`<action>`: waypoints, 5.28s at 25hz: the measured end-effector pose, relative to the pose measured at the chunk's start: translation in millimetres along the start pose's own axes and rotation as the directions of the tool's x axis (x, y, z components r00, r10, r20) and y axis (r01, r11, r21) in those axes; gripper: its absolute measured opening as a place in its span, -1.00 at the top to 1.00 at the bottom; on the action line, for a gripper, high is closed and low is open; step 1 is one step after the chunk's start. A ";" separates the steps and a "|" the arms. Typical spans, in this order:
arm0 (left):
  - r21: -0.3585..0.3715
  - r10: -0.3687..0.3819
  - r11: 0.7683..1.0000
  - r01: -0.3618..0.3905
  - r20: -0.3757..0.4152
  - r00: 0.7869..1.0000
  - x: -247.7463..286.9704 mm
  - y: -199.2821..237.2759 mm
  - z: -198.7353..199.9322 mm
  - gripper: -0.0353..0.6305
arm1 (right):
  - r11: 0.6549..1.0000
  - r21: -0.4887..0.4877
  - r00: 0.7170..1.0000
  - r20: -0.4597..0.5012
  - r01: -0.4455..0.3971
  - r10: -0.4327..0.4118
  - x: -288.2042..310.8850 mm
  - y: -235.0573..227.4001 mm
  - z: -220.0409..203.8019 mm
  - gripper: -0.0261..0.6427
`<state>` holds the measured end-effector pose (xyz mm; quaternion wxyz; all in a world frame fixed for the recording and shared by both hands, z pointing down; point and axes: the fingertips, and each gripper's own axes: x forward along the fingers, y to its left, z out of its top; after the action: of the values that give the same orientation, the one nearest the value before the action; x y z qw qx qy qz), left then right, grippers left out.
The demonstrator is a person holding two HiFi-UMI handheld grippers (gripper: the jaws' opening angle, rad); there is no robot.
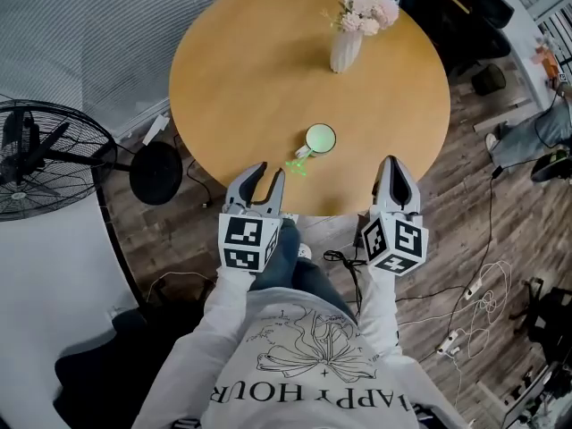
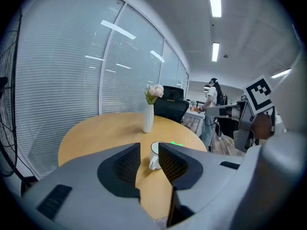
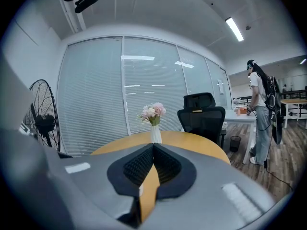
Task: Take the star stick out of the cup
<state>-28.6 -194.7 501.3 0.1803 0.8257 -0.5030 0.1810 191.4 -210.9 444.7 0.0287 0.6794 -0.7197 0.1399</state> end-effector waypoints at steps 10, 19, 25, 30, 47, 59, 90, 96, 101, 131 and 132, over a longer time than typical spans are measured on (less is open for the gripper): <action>-0.004 -0.043 0.999 0.043 -0.035 0.998 21.4 -4.4 -12.1 0.58 | 1.000 0.003 0.999 -0.025 0.020 -0.020 8.2 -4.1 -12.9 0.89; -0.002 -0.086 0.996 0.086 -0.073 0.994 39.0 -7.4 -23.7 0.58 | 0.999 0.011 0.998 -0.048 0.032 -0.031 18.2 -3.7 -24.7 0.89; -0.001 -0.110 0.994 0.111 -0.087 0.990 47.8 -7.3 -27.9 0.58 | 0.999 0.016 0.997 -0.059 0.043 -0.042 24.7 -3.4 -31.0 0.89; 0.005 -0.137 0.990 0.139 -0.106 0.985 56.5 -11.1 -30.5 0.58 | 0.998 0.018 0.996 -0.072 0.056 -0.055 29.2 -6.8 -34.3 0.89; 0.018 -0.227 0.973 0.231 -0.119 0.967 73.0 -33.9 -29.4 0.58 | 0.997 0.017 0.993 -0.093 0.073 -0.071 41.8 -16.7 -41.1 0.89; 0.044 -0.254 0.964 0.262 -0.135 0.958 77.0 -47.5 -36.6 0.58 | 0.996 0.027 0.992 -0.098 0.080 -0.077 43.3 -23.6 -46.1 0.89; 0.044 -0.192 0.980 0.195 -0.058 0.980 81.3 -35.1 -5.9 0.81 | 0.996 0.039 0.994 -0.078 0.085 -0.081 46.3 -25.1 -34.7 0.89; 0.054 -0.190 0.980 0.193 -0.044 0.981 81.8 -33.5 8.4 0.82 | 0.996 0.037 0.995 -0.059 0.083 -0.080 49.2 -25.0 -22.0 0.89; 0.050 -0.192 0.980 0.194 -0.033 0.981 78.6 -31.9 17.8 0.82 | 0.996 0.036 0.996 -0.044 0.080 -0.078 49.6 -23.5 -13.4 0.89; 0.075 -0.112 0.992 0.104 0.110 0.988 24.2 -18.2 72.1 0.82 | 1.000 0.017 0.997 0.077 -0.013 0.011 31.4 8.1 41.5 0.89; 0.077 -0.109 0.992 0.101 0.116 0.987 22.5 -17.9 74.3 0.82 | 1.000 0.015 0.997 0.082 -0.014 0.013 30.2 8.9 43.7 0.89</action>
<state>5.7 -239.9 445.4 0.1296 0.8663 -0.4620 0.1389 186.9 -250.4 408.3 -0.0071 0.6799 -0.7237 0.1176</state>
